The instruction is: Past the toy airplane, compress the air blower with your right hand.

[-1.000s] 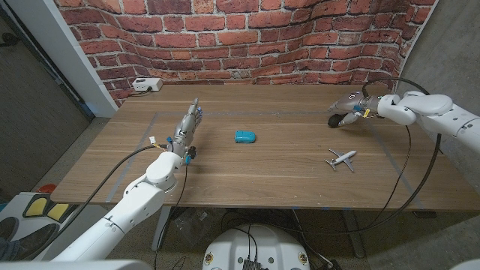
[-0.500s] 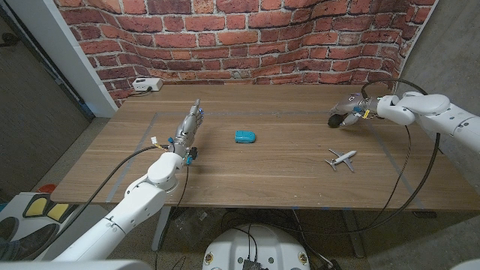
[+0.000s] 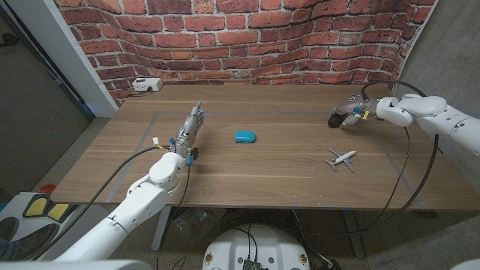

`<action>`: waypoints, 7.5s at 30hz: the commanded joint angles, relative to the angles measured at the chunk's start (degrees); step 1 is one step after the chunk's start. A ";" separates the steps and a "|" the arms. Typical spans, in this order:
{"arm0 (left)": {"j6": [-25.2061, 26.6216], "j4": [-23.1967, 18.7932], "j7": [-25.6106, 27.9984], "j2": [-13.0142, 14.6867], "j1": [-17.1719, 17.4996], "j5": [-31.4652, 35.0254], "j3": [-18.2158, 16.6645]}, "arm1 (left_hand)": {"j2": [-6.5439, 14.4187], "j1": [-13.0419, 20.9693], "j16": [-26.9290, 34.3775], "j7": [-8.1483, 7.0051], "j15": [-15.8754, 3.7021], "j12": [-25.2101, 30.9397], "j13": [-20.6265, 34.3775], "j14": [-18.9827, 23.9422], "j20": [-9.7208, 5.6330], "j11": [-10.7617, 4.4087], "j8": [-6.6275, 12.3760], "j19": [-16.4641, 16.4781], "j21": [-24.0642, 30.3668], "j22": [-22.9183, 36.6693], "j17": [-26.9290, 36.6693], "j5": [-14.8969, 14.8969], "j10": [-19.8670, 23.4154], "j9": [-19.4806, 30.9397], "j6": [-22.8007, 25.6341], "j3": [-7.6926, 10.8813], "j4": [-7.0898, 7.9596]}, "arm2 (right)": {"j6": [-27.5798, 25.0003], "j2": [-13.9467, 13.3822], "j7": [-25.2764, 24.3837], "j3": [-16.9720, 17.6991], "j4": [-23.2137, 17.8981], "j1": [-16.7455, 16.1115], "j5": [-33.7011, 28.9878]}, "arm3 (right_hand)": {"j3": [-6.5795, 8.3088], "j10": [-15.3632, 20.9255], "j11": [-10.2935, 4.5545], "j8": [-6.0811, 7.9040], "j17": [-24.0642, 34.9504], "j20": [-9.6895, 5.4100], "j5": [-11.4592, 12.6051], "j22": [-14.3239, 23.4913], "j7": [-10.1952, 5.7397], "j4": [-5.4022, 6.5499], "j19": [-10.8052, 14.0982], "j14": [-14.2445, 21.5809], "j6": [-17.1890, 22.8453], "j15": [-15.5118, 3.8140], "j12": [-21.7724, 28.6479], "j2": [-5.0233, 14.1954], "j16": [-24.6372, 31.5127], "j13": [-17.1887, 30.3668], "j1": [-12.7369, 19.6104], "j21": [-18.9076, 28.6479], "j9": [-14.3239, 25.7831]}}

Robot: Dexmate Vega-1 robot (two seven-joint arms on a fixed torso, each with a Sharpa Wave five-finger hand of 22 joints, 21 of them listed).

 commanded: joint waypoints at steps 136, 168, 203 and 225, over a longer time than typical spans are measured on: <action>-2.76 0.94 -4.94 2.27 -2.19 -1.28 -1.31 | 1.11 0.67 -0.28 -0.54 0.12 -0.14 0.27 0.62 0.63 -0.09 -0.20 -0.15 -0.18 0.13 0.32 -0.42 0.81 0.20 0.52 -1.39 0.21 | -28.02 -7.55 -28.08 23.44 -27.59 -30.50 15.22 | 0.87 23.32 -3.39 1.70 0.53 -8.83 -1.53 1.53 -5.61 0.58 15.82 24.15 25.15 -9.87 0.47 3.76 0.62 0.04 2.16 5.80 -0.46; -2.82 2.13 -5.71 2.21 -2.63 -1.99 -1.29 | 1.28 0.82 -0.31 -0.43 0.01 -0.16 0.28 0.63 0.63 -0.10 -0.23 -0.17 -0.18 0.13 0.32 -0.46 0.88 0.20 0.53 -1.68 0.24 | -31.09 -6.66 -30.95 22.29 -27.67 -30.85 13.48 | 1.07 27.36 -5.08 0.04 0.45 -8.89 -1.65 2.38 -7.02 0.37 16.74 28.34 30.59 -10.28 -1.34 6.48 -0.08 0.10 3.61 8.16 -0.22; -1.21 1.71 -5.29 2.47 -3.78 -1.76 -0.99 | 1.59 1.10 -0.27 -0.49 -0.10 -0.11 0.28 0.89 0.62 -0.16 -0.11 -0.09 -0.16 0.13 0.31 -0.50 1.21 0.20 1.02 -1.96 0.24 | -34.03 -6.62 -31.04 21.57 -27.85 -30.83 13.05 | -3.56 22.69 -6.10 -3.28 0.55 -8.79 -1.55 2.11 -7.82 1.64 13.55 24.09 25.95 -9.41 -2.83 0.55 -0.82 0.26 -1.72 7.94 -0.09; -1.52 2.46 -5.72 2.29 -3.83 -2.09 -0.94 | 1.75 1.25 -0.31 -0.55 -0.05 -0.15 0.28 0.86 0.62 -0.12 -0.20 -0.16 -0.18 0.13 0.31 -0.54 1.18 0.20 0.89 -2.15 0.24 | -35.12 -7.00 -30.05 21.57 -28.65 -30.77 12.20 | -6.09 19.72 -6.17 -4.13 0.78 -8.66 -1.26 1.76 -7.76 2.75 11.73 21.25 22.81 -9.12 -2.87 -1.54 -0.89 0.28 -5.74 7.21 -0.04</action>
